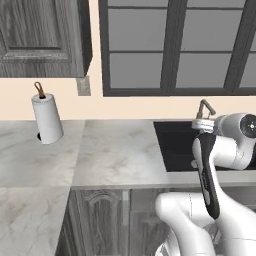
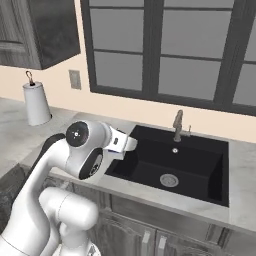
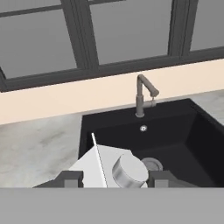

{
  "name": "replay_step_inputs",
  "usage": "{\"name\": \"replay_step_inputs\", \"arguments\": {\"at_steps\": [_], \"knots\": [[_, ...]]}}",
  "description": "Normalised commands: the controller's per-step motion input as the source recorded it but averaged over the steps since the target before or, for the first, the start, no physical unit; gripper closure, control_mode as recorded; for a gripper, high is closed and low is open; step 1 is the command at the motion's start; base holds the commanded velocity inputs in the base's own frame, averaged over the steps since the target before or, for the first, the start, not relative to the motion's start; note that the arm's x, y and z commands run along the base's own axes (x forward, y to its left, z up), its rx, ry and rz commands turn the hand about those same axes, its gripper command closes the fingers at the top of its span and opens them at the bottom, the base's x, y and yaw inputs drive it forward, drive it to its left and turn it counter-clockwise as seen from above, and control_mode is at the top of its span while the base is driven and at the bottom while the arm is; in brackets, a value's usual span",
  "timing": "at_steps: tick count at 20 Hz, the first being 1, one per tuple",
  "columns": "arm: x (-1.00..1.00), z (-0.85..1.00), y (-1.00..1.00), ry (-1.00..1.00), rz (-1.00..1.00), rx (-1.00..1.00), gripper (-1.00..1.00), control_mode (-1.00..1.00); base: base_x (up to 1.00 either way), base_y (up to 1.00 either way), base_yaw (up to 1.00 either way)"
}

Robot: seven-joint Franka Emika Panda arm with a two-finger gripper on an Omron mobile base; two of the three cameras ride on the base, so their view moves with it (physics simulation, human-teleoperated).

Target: Gather the eggs and milk located in the vicinity of the sink area and place them right next to the bowl.

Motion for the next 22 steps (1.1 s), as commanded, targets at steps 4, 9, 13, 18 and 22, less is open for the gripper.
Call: {"name": "replay_step_inputs", "arguments": {"at_steps": [4, 9, 13, 18, 22], "knots": [[0.00, 0.00, 0.00, 0.00, 0.00, 0.00, 1.00, 1.00, -0.11, -0.75, 0.00], [0.00, 0.00, 0.00, 0.00, 0.00, 0.00, 1.00, 1.00, -0.06, -0.78, 0.00], [0.00, 0.00, 0.00, 0.00, 0.00, 0.00, 1.00, 1.00, -0.01, -0.73, 0.00], [0.00, 0.00, 0.00, 0.00, 0.00, 0.00, 1.00, 1.00, 0.00, -0.65, 0.00], [0.00, 0.00, 0.00, 0.00, 0.00, 0.00, 1.00, 1.00, 0.00, -0.58, 0.00]]}}
